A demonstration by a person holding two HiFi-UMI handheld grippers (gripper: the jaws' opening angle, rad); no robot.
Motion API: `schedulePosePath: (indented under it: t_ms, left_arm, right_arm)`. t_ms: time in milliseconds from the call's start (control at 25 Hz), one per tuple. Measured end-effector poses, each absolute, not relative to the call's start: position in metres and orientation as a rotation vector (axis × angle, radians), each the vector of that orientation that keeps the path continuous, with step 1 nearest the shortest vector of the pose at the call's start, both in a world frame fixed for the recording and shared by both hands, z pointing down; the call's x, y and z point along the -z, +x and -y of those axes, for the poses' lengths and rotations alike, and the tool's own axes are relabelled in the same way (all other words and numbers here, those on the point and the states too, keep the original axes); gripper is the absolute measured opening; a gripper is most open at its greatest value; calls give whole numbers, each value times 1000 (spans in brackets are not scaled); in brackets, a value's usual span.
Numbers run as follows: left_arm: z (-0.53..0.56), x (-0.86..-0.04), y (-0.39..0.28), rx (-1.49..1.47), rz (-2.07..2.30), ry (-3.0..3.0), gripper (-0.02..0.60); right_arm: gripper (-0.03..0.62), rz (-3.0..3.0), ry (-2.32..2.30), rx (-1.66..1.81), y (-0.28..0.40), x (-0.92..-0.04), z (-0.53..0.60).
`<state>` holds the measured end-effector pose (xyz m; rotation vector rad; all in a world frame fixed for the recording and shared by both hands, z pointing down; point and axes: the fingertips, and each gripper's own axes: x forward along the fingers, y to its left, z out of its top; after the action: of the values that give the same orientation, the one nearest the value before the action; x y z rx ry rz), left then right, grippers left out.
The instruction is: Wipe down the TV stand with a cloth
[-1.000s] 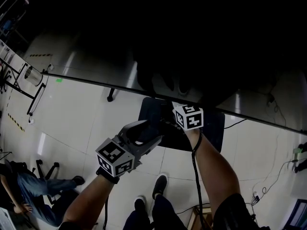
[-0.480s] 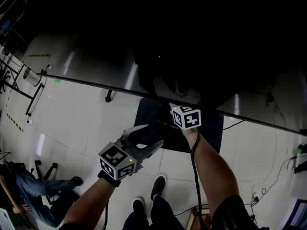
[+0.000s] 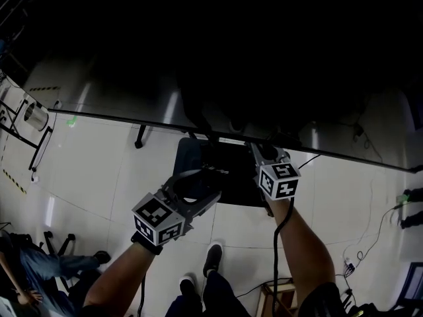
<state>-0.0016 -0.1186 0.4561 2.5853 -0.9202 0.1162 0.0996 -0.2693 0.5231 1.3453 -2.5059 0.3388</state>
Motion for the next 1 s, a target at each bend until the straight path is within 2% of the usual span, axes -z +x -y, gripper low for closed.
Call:
schedulePosePath:
  t_ms: [200,400,600,1000]
  left_arm:
    - [109,-446,14,-135,876,2610,278]
    - [115,-445,24,-139,856,2614,278]
    - [128,-450,25,-137,845,2609,278]
    - [125,-470,20,-152,840,2589,278]
  right_arm:
    - [49,2434,1518,-281,163,-489,271]
    - [49,2405,1591,-217,189,-467,299]
    - [54,2389,1637,-202,195,-468,318]
    - [54,2379,1587,-293,187,-522,320]
